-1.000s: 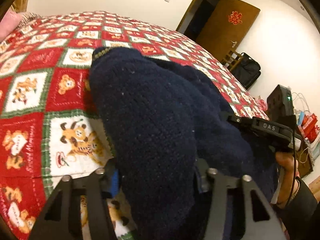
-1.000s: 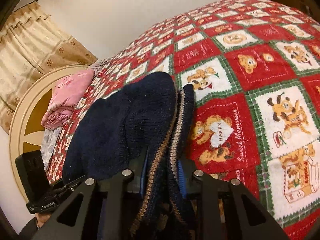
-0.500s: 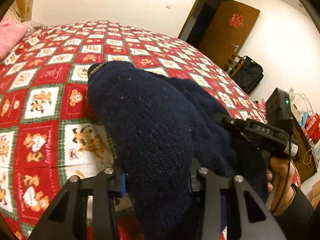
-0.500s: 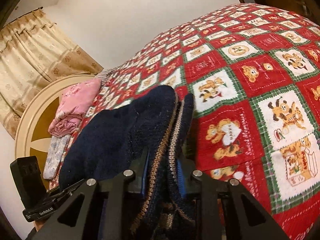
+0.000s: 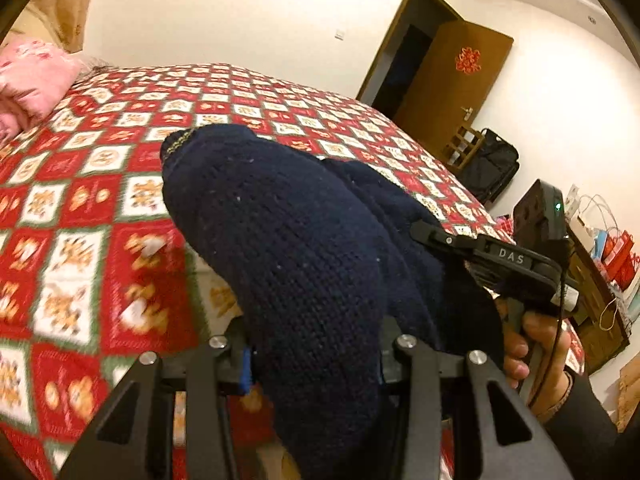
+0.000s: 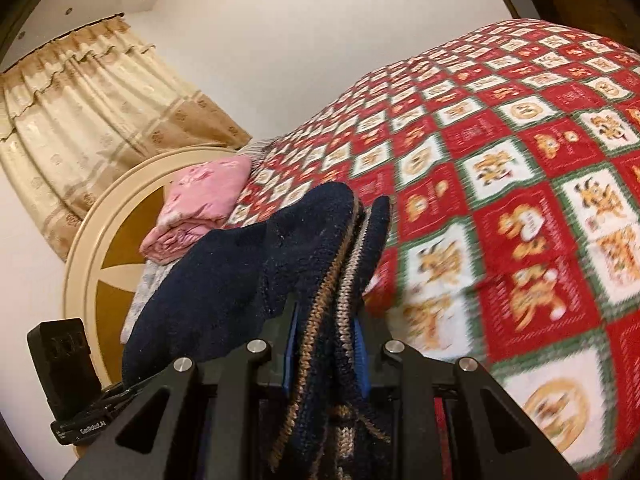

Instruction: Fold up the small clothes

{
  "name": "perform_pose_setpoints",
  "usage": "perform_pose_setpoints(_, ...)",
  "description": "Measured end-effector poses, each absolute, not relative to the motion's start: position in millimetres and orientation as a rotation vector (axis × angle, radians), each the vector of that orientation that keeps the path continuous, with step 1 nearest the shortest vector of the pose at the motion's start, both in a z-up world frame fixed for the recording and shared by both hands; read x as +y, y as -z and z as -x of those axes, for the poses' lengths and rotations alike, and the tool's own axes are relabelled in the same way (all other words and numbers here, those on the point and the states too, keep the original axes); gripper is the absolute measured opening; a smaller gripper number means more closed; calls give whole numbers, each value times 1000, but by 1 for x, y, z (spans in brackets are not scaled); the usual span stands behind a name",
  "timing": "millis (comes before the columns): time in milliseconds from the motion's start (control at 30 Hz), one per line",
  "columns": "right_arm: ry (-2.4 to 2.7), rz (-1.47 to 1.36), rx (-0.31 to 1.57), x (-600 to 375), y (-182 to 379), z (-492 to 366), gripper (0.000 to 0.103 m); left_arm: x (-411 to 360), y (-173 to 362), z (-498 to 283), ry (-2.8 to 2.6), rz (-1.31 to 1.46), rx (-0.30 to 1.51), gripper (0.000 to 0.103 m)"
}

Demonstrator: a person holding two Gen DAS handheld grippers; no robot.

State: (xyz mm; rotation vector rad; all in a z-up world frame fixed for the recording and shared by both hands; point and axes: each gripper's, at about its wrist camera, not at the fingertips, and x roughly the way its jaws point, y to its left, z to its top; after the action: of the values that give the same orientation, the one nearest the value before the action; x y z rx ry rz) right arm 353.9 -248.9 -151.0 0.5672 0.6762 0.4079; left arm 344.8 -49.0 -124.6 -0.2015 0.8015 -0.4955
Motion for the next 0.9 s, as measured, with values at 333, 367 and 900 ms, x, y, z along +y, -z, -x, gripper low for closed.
perform_pose_setpoints(333,-542,-527,680,-166,131,-320,24,13,111,-288,397,224,765,43)
perform_pose_setpoints(367,-553,-526,681,-159,130,-319,24,18,110,-286,386,225,761,43)
perform_pose_setpoints(900,-703,-436,713,-47,117,-306,24,100,111,-240,221,280,716,43)
